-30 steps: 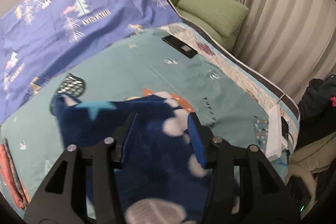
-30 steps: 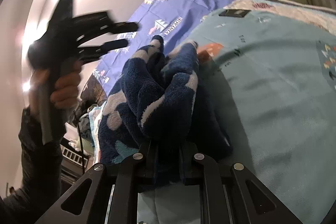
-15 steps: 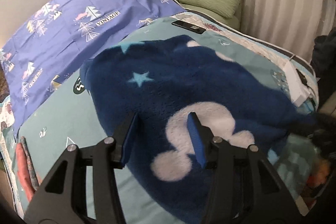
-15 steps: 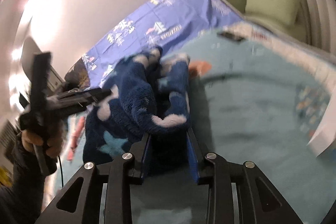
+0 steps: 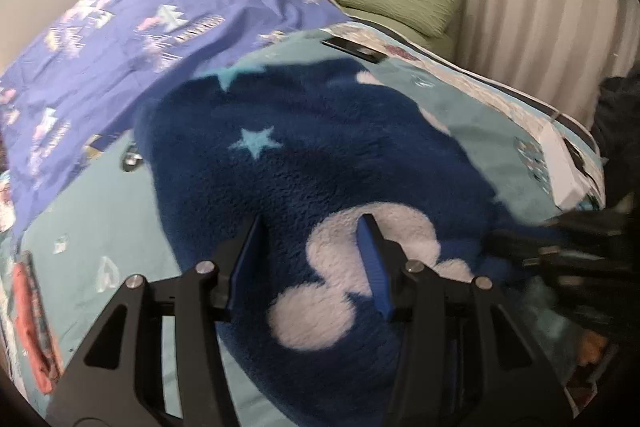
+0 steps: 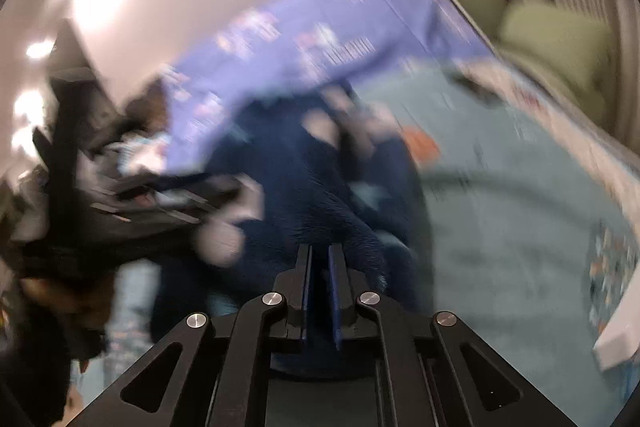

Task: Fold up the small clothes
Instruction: 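Lower the held navy top onto the quilt with both grippers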

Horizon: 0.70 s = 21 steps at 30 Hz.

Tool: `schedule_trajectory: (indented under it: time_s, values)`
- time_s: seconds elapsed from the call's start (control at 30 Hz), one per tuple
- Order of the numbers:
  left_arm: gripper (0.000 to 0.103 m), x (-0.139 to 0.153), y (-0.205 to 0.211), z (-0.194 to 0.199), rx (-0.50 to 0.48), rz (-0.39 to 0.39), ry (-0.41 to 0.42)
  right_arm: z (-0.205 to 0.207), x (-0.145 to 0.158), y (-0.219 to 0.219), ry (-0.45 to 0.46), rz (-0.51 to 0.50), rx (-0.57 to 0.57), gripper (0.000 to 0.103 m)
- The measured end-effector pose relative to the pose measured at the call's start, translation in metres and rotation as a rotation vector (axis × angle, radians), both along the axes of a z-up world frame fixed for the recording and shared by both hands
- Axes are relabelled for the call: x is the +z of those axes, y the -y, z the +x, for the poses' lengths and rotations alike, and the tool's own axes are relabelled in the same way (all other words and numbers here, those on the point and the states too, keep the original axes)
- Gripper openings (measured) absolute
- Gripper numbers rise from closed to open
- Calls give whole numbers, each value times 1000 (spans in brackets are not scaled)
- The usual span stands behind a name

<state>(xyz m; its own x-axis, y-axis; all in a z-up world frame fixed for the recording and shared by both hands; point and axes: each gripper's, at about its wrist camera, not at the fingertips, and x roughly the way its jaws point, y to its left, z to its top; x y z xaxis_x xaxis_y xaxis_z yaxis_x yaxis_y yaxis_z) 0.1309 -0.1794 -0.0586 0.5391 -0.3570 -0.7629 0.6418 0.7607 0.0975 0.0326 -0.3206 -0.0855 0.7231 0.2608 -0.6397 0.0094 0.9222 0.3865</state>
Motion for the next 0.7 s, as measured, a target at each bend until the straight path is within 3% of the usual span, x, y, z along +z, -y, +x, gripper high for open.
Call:
schedule_trajectory:
  time_s: [0.1, 0.2, 0.33, 0.57, 0.7]
  values:
    - [52, -12, 4, -1, -33, -33, 2, -1, -24, 7, -57, 47, -24, 4]
    - [52, -12, 2, -2, -23, -48, 7, -3, -16, -5, -61, -72, -14, 4]
    - [52, -5, -4, -8, -1, -54, 34, -4, -2, -4, -74, -87, 10, 5]
    - [52, 21, -20, -28, -25, -103, 44, 6, 56, -2, 64, -117, 59, 7]
    - [52, 18, -20, -38, -54, -88, 26, 30, 64, -11, 90, -117, 106, 7]
